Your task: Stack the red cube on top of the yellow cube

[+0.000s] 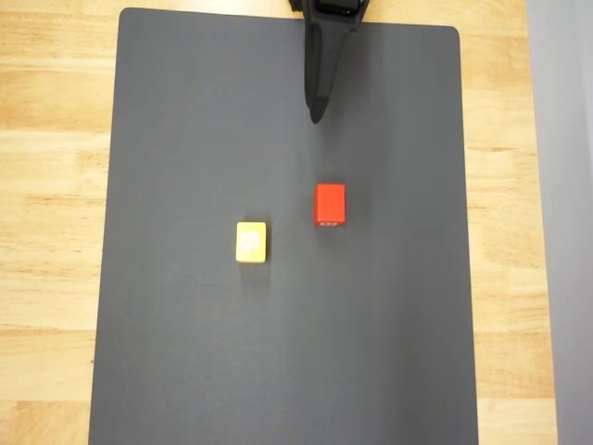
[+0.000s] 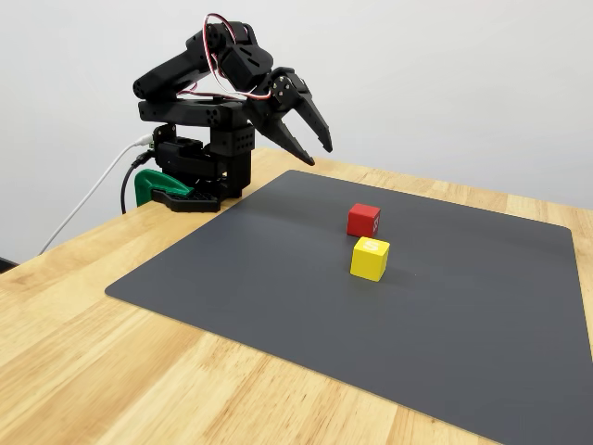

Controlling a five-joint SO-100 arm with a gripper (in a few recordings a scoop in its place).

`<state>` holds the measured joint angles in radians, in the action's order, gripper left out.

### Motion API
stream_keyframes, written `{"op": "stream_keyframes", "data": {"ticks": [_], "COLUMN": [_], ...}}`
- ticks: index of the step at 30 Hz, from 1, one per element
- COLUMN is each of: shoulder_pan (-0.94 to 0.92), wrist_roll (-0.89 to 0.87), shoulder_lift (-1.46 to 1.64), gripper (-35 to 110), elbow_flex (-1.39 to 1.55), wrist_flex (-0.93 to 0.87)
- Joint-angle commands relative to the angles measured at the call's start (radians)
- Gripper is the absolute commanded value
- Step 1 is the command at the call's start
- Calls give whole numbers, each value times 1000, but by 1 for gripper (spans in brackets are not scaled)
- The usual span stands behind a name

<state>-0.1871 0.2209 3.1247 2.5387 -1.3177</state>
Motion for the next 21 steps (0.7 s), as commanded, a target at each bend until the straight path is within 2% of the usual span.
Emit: {"op": "stream_keyframes", "data": {"ticks": [1, 21], "shoulder_pan": [-6, 28], "wrist_roll": [20, -14], "shoulder_lift": [-89, -769], "gripper": [13, 16], "elbow_flex": [-104, -561], "wrist_flex": [-25, -101]}}
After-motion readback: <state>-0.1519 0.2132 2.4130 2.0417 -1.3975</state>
